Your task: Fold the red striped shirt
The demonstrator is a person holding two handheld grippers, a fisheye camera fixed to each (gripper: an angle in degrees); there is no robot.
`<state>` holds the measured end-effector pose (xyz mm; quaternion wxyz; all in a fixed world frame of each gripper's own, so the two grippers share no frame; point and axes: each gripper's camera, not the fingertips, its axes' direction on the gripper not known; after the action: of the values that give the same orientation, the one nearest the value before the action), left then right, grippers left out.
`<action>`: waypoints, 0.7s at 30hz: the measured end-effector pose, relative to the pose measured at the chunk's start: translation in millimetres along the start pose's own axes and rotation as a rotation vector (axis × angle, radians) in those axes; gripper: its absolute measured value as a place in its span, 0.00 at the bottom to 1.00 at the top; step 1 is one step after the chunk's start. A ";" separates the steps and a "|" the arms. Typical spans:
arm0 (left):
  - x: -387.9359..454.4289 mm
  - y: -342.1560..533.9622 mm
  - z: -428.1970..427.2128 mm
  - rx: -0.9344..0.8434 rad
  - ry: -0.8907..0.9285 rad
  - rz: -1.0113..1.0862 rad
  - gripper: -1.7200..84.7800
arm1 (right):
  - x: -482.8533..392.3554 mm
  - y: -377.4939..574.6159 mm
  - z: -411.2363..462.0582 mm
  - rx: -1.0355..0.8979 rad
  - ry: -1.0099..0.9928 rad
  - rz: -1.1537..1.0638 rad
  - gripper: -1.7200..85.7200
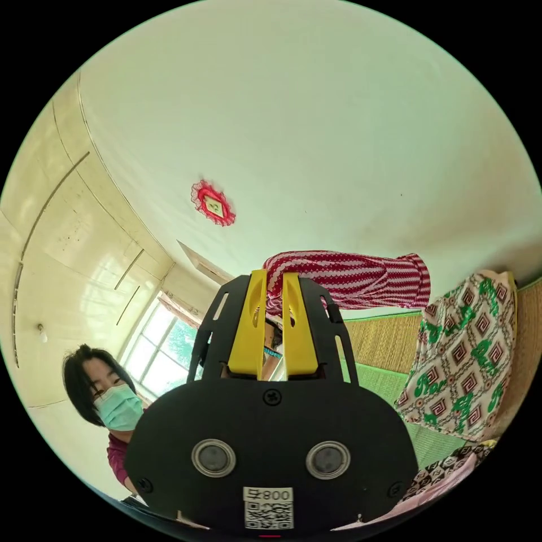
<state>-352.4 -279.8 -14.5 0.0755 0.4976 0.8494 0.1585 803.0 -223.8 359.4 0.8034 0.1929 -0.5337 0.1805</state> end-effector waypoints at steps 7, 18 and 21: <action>-218.6 117.6 142.2 -0.244 -0.120 -0.109 0.05 | 72.0 -5.0 -76.0 -0.061 0.190 0.140 0.07; -475.0 303.0 211.1 -0.419 -0.219 -0.382 0.05 | 192.0 80.5 -168.2 -0.055 0.216 0.474 0.06; -518.5 322.7 222.6 -0.449 -0.273 -0.368 0.05 | 190.6 69.3 -174.8 -0.064 0.236 0.473 0.06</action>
<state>232.2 -540.7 -127.6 0.3241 0.3234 0.8510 0.2573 976.0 -60.3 482.0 0.8014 0.0148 -0.4719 0.3672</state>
